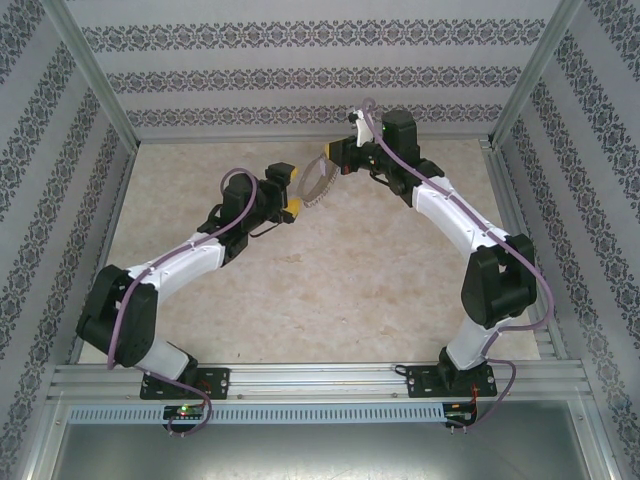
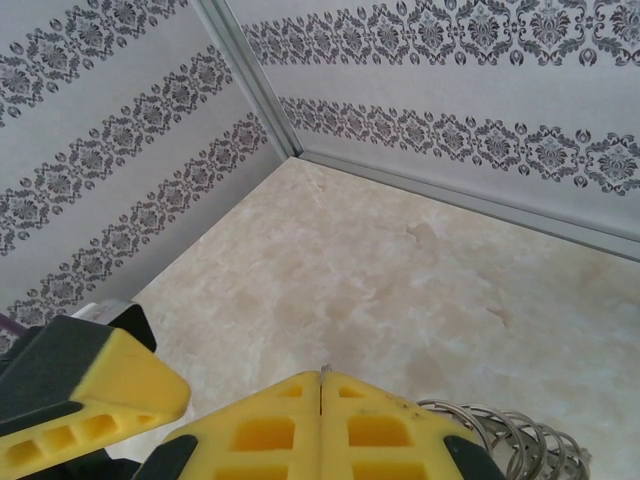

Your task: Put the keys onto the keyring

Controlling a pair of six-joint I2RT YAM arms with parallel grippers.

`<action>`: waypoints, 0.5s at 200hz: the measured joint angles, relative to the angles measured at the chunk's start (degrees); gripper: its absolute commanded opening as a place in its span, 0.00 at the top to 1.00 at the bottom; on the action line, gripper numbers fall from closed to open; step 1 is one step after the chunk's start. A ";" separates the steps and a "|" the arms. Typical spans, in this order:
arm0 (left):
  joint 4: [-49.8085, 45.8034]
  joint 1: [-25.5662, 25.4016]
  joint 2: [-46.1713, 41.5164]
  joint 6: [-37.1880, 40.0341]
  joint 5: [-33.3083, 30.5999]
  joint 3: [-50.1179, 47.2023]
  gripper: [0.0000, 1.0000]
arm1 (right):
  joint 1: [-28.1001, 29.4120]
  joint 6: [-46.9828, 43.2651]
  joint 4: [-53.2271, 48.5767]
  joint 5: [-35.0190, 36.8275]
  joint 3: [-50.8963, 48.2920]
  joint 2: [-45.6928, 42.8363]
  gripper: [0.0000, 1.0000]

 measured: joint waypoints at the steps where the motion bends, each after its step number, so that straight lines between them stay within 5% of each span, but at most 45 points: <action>1: 0.04 0.00 0.07 0.00 0.00 0.00 0.17 | 0.00 0.00 0.04 -0.02 -0.04 0.00 1.00; 66: 4.00 0.00 6.78 -2.16 -0.11 0.20 0.18 | 1.42 0.00 1.66 -1.88 -5.07 -2.56 1.00; 100: 6.16 0.00 6.95 -2.91 -0.50 0.39 0.33 | 1.86 -0.02 2.14 -2.34 -5.90 -3.80 1.00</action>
